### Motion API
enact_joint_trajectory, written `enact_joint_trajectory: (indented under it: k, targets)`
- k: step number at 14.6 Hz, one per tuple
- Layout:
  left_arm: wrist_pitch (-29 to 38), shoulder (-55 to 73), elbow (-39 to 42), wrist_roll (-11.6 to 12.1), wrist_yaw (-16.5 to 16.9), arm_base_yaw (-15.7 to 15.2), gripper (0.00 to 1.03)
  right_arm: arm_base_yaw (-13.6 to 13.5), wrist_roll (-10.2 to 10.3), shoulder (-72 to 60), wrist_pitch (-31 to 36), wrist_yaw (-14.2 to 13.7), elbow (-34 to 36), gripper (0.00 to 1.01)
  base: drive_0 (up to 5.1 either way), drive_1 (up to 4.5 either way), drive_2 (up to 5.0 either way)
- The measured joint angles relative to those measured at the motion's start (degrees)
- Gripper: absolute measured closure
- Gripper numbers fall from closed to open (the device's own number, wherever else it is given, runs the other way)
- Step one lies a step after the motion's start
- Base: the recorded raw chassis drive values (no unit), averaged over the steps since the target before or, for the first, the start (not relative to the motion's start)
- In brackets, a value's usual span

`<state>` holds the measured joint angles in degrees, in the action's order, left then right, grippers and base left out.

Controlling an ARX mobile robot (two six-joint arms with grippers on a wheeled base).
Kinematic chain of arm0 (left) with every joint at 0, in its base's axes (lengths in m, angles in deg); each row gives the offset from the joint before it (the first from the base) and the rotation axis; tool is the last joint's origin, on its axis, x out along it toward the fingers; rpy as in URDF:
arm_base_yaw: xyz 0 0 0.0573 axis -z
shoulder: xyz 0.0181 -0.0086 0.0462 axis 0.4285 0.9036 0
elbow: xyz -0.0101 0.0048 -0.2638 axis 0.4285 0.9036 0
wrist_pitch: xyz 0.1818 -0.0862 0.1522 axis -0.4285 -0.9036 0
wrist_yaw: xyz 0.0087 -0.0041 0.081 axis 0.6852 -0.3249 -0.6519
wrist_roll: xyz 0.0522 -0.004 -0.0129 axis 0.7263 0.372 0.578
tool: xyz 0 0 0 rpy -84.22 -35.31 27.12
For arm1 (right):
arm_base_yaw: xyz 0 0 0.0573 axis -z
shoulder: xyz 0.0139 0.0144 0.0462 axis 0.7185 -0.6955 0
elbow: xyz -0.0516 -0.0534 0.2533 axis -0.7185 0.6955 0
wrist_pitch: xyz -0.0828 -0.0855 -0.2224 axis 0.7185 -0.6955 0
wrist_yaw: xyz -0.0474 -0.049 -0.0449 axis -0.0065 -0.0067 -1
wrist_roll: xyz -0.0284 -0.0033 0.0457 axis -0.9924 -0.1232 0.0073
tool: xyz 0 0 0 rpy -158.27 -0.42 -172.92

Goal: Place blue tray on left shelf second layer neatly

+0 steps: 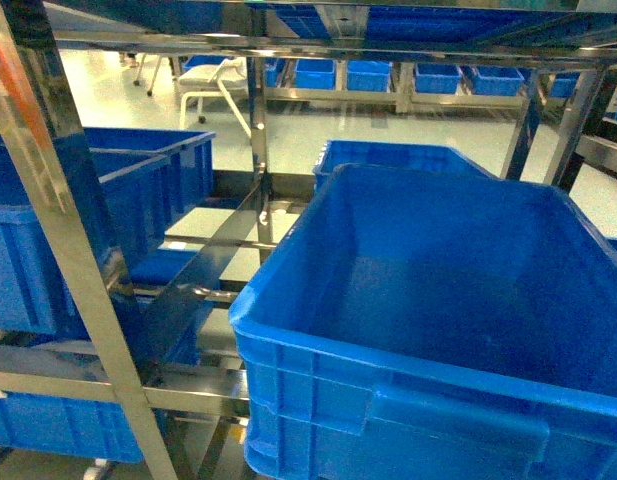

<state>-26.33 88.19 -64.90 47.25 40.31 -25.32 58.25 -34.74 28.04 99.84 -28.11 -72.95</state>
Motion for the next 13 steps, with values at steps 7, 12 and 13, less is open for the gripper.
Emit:
enact_joint_trajectory:
  k: [7, 12, 13]
  targets:
    - [0.0, 0.0, 0.0, 0.0, 0.0, 0.0, 0.05, 1.2, 11.3, 0.8, -24.6, 9.9, -4.1, 0.99, -1.6, -1.62, -1.6]
    - [0.0, 0.0, 0.0, 0.0, 0.0, 0.0, 0.05, -3.1, 22.5, -14.7, -36.8, 9.8, -9.4, 0.99, -1.3, -1.30, -1.3]
    - [0.0, 0.0, 0.0, 0.0, 0.0, 0.0, 0.05, -3.7, 24.9, -19.4, -34.3, 9.7, -11.6, 0.99, 0.0, 0.00, 0.0]
